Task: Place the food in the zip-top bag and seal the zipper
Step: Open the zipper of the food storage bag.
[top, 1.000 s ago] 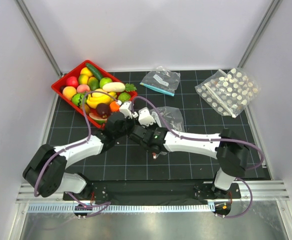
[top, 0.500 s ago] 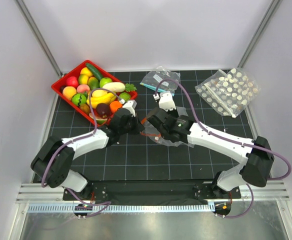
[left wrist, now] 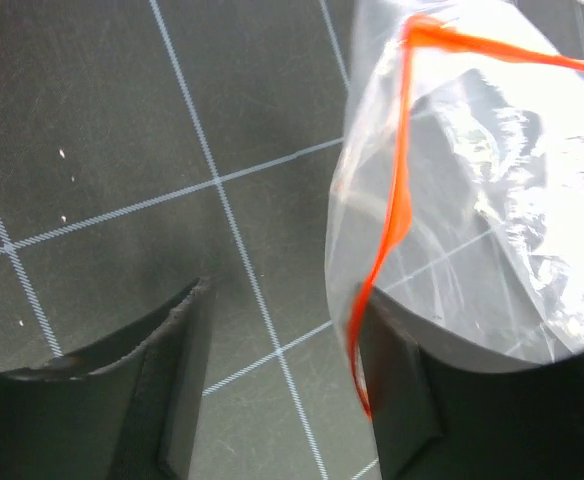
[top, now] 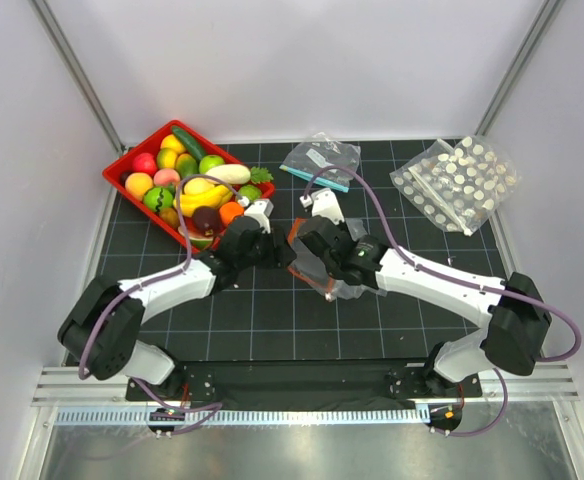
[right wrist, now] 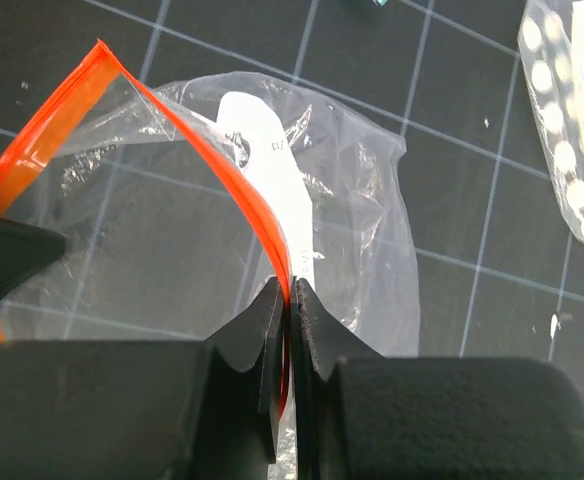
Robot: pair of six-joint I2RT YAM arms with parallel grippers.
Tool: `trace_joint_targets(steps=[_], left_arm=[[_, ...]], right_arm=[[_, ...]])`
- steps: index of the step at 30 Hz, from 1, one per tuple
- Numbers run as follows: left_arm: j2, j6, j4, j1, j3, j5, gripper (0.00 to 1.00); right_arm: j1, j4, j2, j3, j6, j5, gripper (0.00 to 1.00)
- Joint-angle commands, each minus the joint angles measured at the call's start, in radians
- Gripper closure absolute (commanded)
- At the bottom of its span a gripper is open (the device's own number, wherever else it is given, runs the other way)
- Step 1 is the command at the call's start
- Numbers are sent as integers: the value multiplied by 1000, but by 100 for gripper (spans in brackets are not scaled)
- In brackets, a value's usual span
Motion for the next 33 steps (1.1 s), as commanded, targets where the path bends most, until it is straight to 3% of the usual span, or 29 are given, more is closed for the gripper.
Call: trace_joint_targets(steps=[1,4,8,15,21,23,28,33], left_arm=[[-52,22,35,-2,-4,-3,38],[-84,34,50,-4,-26,0,30],[-163,51,98,-4,-79,-32,19],[-250,71,72,-4,-111,-145,16],[-316,66,-49,-4,-94,-438,12],[-325,37,-132,-4,-76,-589,1],[-330,17,-265,8,-10,-748,0],[-269,-3,-370,66,97,-784,0]], right_arm=[[-4,129,-9,-15,-65,-26,87],[-13,228,-25,-73,-110,-46,99],[-17,349,-52,-165,-112,-46,99],[-17,477,-124,-282,-88,-80,99],[-17,584,-169,-375,-70,-58,99],[-17,636,-187,-413,-64,-47,99],[-17,692,-175,-452,-70,-9,99],[-17,701,-140,-451,-58,29,99]])
